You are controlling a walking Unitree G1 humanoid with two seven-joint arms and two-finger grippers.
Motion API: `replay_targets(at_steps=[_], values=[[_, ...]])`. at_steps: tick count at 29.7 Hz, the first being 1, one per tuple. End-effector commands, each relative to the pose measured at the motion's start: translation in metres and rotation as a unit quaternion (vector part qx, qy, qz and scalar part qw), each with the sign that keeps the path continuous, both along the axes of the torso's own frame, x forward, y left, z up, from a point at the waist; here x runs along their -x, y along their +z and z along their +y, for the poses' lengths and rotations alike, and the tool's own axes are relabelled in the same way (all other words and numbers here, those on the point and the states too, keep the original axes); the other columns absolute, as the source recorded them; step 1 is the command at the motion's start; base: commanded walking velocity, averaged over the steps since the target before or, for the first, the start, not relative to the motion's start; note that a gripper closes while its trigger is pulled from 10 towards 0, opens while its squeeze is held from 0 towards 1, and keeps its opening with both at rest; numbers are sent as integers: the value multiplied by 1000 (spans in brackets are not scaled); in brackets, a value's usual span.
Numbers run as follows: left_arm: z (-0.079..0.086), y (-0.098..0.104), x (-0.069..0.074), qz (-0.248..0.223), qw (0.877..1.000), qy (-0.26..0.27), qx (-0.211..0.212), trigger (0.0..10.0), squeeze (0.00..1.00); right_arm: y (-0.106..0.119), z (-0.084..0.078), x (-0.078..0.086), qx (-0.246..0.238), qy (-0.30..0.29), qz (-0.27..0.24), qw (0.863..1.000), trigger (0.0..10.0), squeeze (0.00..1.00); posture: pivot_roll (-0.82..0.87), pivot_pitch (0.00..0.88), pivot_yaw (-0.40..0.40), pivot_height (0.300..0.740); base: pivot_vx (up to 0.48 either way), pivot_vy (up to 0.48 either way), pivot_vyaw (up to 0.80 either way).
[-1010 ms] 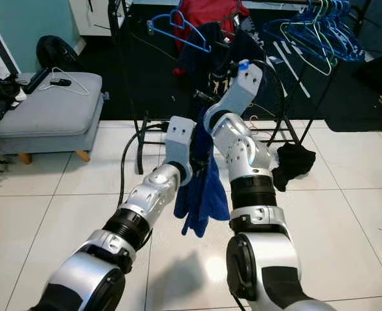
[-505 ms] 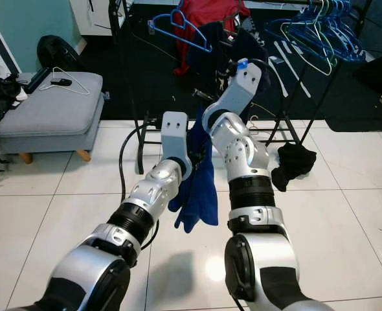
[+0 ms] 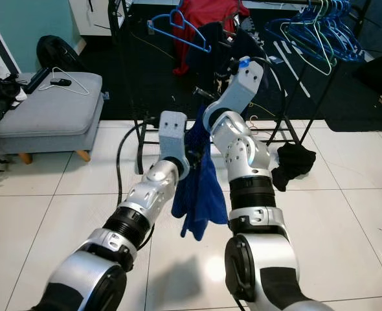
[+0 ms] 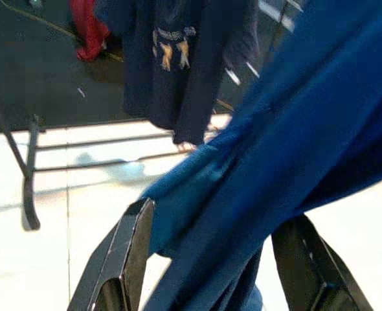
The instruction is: Hang hanger
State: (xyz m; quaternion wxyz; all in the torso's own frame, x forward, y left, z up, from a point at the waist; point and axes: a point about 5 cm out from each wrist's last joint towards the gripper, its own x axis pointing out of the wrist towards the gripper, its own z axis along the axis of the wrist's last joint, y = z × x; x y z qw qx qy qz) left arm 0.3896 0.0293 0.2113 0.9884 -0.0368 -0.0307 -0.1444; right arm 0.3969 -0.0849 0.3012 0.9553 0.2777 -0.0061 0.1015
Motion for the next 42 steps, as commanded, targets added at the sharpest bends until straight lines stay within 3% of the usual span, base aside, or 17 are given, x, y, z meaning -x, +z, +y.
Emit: replay_targets(at_steps=[1, 5, 9, 16, 22, 29, 34, 42], values=[[4, 0, 1, -10, 1000, 5, 1, 10000, 0, 0, -1, 1, 3, -2, -1, 1000, 0, 0, -107, 180, -47, 740, 0, 0, 0], [4, 1, 7, -37, 997, -70, 2, 10000, 0, -1, -1, 1, 4, -1, 1, 1000, 0, 0, -108, 184, -53, 740, 0, 0, 0], [2, -2, 12, -40, 993, -108, 2, 10000, 0, -1, -2, 1, 6, -1, 1, 1000, 0, 0, -109, 187, -56, 740, 0, 0, 0], [2, -7, 13, -40, 993, -114, -13, 10000, 0, -1, -2, 1, 7, 0, 2, 1000, 0, 0, -115, 188, -59, 740, 0, 0, 0], [9, -13, 10, -34, 995, -81, -38, 10000, 0, 0, -2, 1, 10, 1, 1, 1000, 0, 0, -119, 190, -63, 740, 0, 0, 0], [14, -16, 7, -23, 996, -77, -28, 10000, 0, 0, -2, 0, 11, 1, 1, 1000, 0, 0, -120, 189, -63, 740, 0, 0, 0], [18, -18, 8, -28, 994, -103, -9, 10000, 0, 0, -3, 0, 12, 0, 2, 1000, 0, 0, -123, 191, -66, 740, 0, 0, 0], [18, -21, 11, -39, 990, -133, -20, 10000, 0, 0, -3, -1, 13, 1, 2, 1000, 0, 0, -125, 191, -67, 740, 0, 0, 0]])
